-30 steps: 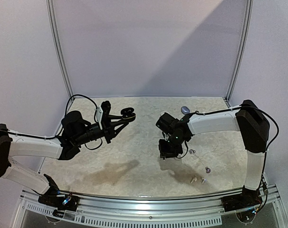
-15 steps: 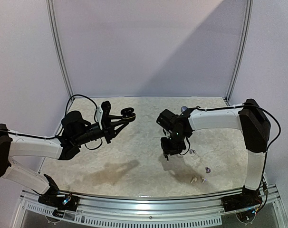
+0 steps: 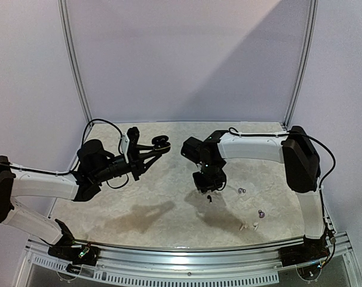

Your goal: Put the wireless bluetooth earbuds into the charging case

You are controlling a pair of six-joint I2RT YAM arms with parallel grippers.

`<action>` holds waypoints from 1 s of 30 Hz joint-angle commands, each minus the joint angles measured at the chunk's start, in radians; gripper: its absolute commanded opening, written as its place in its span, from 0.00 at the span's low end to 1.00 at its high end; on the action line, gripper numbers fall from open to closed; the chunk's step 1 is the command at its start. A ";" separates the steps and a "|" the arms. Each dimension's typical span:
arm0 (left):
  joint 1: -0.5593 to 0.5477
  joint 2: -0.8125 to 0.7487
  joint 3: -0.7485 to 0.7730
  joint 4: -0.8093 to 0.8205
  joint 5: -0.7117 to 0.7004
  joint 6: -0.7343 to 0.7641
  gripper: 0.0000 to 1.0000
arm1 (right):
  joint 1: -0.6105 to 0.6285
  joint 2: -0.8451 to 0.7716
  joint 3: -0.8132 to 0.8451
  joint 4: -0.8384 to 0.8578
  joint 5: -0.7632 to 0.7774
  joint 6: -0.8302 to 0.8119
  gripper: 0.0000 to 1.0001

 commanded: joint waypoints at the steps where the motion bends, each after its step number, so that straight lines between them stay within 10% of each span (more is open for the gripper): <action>1: -0.002 -0.013 -0.012 -0.007 -0.001 0.002 0.00 | 0.021 0.059 0.056 -0.106 0.031 -0.010 0.31; 20: -0.002 -0.017 -0.016 -0.007 -0.002 0.007 0.00 | 0.026 0.087 0.077 -0.054 -0.050 -0.029 0.03; 30: -0.002 -0.017 -0.017 -0.006 -0.006 0.005 0.00 | -0.002 -0.132 -0.400 0.666 -0.504 0.224 0.00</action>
